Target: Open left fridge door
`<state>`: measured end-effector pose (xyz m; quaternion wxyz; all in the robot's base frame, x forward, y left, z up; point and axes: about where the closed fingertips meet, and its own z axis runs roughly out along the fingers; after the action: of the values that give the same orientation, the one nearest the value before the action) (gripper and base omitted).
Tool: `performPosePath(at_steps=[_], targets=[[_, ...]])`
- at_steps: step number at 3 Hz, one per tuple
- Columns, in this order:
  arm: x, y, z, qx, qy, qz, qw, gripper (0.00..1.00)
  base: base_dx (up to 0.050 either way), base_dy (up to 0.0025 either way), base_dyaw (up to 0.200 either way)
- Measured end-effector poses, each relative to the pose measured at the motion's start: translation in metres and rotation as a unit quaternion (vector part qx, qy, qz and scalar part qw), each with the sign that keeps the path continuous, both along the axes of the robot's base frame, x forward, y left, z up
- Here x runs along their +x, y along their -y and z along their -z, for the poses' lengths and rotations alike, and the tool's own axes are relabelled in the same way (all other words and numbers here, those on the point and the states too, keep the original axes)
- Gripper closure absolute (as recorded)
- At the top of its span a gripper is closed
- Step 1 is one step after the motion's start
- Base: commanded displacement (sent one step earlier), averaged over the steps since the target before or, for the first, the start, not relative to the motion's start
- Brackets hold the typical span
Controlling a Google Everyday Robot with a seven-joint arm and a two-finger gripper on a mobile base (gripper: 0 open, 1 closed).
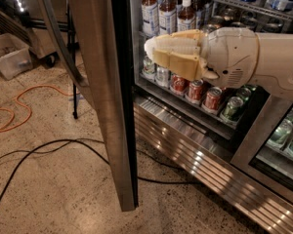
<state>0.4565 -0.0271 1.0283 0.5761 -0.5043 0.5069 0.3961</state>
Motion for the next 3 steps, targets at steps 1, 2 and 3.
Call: performPosePath(at_steps=[1,2,3], targets=[[0.0000,0.0000,0.0000,0.000,0.000,0.000,1.0000,1.00,0.000,0.00015,0.190],[0.0000,0.0000,0.0000,0.000,0.000,0.000,1.0000,1.00,0.000,0.00005,-0.201],[0.0000,0.0000,0.0000,0.000,0.000,0.000,1.0000,1.00,0.000,-0.00003,-0.200]])
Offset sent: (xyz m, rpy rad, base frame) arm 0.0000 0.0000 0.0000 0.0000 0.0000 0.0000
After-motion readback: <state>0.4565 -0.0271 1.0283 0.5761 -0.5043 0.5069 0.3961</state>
